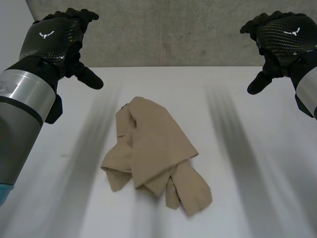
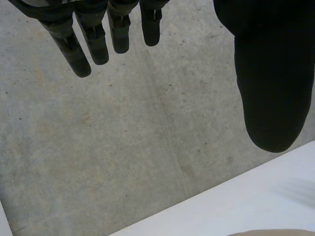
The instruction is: Fold the shorts.
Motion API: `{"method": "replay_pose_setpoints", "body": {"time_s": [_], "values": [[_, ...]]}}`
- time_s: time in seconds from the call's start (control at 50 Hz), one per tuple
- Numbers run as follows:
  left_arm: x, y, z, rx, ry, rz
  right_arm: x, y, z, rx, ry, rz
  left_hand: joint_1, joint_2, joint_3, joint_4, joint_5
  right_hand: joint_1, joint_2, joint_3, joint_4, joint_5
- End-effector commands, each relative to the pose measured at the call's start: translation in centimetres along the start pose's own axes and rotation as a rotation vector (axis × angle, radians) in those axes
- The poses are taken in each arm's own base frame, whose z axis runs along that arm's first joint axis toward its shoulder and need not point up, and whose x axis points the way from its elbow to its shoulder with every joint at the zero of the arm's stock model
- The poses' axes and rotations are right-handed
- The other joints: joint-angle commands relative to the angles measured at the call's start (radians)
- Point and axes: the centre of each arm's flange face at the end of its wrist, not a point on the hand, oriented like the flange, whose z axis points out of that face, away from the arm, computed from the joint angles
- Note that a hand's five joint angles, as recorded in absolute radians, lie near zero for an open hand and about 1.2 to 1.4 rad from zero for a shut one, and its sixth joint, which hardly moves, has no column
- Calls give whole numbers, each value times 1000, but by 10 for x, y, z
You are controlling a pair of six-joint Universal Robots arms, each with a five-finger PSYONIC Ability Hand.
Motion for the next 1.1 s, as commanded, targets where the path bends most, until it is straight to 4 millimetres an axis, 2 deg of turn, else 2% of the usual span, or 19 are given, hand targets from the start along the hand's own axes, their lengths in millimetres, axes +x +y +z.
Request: {"method": "replay_pose_setpoints", "body": {"time_s": [0.02, 0.28, 0.36, 0.52, 0.54, 0.64, 0.74, 0.76, 0.78, 0.86, 0.98, 1.0, 1.06, 1.1], "values": [[0, 0, 0, -2, 0, 0, 0, 0, 0, -1, -1, 1, 9, -22, -28, -18, -28, -27, -39, -16, -55, -63], [0, 1, -1, -10, 0, 1, -2, 1, -2, -13, -13, -15, 3, -28, -34, -24, -33, -27, -39, -16, -55, -63], [-1, 5, -4, -40, 0, 5, -10, 5, -7, -45, -83, -71, 6, -25, -31, -21, -31, -27, -39, -16, -55, -63], [-2, 41, -24, -230, 5, 14, -57, 21, -39, -128, -362, -182, 12, -19, -25, -15, -25, -27, -39, -16, -55, -63], [-2, 50, -30, -273, 6, 18, -65, 26, -45, -138, -405, -192, 15, -16, -22, -12, -22, -27, -39, -16, -55, -63], [-1, 80, -51, -393, 20, 22, -82, 48, -59, -165, -474, -188, 15, -16, -22, -12, -22, -27, -39, -16, -55, -63], [12, 107, -71, -492, 70, 7, -98, 64, -69, -124, -528, -184, 18, -13, -19, -9, -19, -27, -39, -16, -55, -63], [14, 113, -72, -507, 75, 4, -109, 72, -76, -89, -557, -193, 18, -13, -19, -9, -19, -27, -39, -16, -55, -63], [18, 125, -73, -542, 81, 2, -113, 74, -78, -73, -564, -197, 21, -11, -16, -6, -16, -27, -39, -16, -55, -63], [22, 153, -70, -616, 82, -9, -125, 86, -80, -33, -572, -205, 44, 13, 7, 17, 8, -27, -39, -16, -55, -63], [27, 180, -60, -654, 75, -20, -136, 107, -75, -60, -588, -210, 91, 60, 54, 64, 55, -27, -39, -16, -55, -63], [28, 185, -56, -645, 76, -22, -138, 116, -73, -81, -593, -221, 161, 130, 124, 134, 124, 29, 17, 41, 2, -6], [30, 190, -50, -621, 78, -26, -140, 125, -68, -96, -580, -235, 369, 338, 332, 342, 333, 167, 155, 179, 140, 131], [31, 192, -45, -588, 79, -29, -141, 131, -59, -91, -544, -247, 659, 628, 622, 632, 623, 490, 478, 501, 462, 454]]}}
